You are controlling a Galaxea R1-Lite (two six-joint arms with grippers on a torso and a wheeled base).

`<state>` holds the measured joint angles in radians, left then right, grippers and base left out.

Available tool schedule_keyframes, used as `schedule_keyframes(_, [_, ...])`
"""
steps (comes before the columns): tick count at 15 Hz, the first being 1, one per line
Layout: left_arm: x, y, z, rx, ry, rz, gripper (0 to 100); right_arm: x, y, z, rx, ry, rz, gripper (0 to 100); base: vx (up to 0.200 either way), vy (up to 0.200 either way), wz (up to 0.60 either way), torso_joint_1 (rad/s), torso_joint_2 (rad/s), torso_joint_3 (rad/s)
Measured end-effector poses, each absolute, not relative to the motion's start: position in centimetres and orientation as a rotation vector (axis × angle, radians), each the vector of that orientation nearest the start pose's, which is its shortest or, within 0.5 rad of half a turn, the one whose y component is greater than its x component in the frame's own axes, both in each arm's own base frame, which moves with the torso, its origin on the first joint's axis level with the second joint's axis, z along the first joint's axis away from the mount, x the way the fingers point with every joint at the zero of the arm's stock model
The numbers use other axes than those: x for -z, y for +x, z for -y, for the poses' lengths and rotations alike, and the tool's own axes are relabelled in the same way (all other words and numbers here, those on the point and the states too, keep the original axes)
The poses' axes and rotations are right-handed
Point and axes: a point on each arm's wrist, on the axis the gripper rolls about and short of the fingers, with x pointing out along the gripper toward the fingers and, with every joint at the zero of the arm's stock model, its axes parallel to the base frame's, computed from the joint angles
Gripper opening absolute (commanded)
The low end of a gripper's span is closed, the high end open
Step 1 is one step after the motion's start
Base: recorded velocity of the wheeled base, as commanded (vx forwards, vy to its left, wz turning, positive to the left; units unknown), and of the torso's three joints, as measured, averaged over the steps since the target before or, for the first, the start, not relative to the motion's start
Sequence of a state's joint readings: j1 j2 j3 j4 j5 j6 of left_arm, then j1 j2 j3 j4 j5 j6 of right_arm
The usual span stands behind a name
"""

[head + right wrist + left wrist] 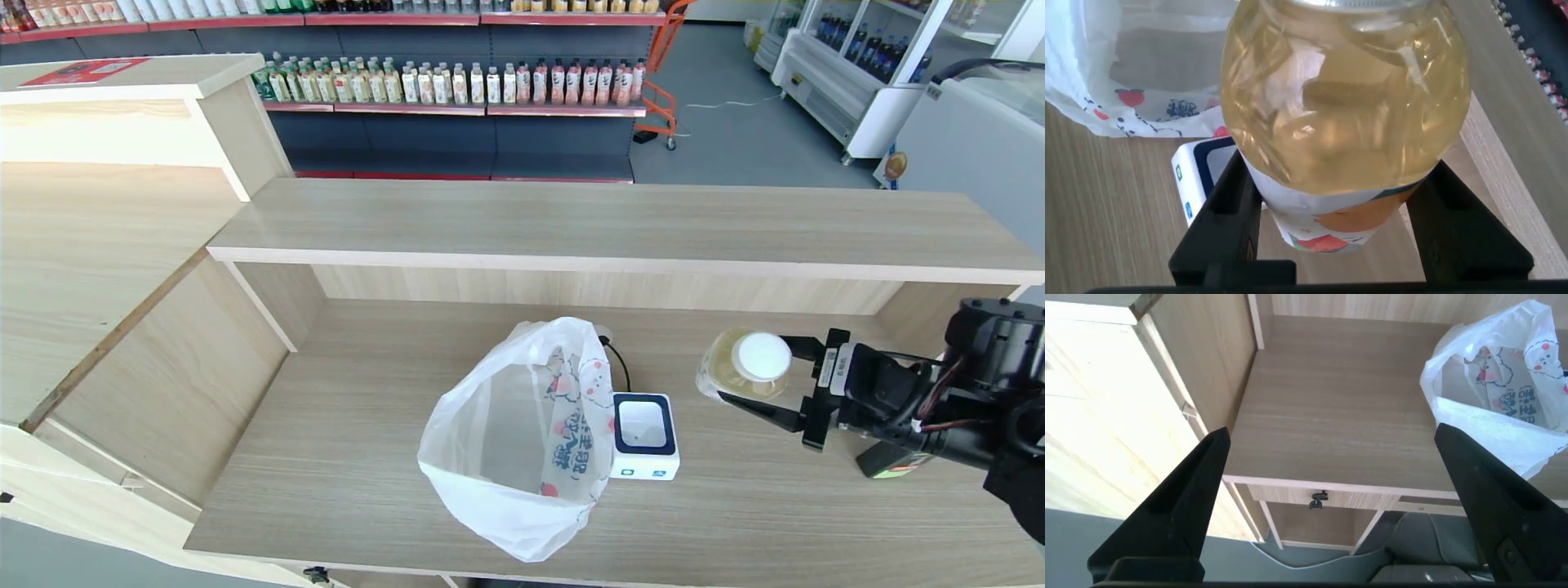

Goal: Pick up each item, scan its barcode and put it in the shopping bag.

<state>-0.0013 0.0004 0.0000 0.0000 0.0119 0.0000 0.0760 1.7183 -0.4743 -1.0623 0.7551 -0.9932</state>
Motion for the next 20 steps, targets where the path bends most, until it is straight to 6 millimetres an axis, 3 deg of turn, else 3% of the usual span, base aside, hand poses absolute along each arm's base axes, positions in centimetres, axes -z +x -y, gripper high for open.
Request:
schedule_keyframes(11, [-7.5, -2.3, 0.0, -0.01, 0.0, 0.0, 100, -7.5, 31.0, -4.0, -0.971, -0.852, 0.224, 0, 0.0, 0.0, 0.0, 0.0, 0.0, 0.0])
schedule_keyframes(20, [-7.5, -2.3, 0.0, -0.01, 0.0, 0.0, 100, -5.1, 35.0, -6.2, -1.07, -0.871, 0.313, 0, 0.0, 0.0, 0.0, 0.0, 0.0, 0.0])
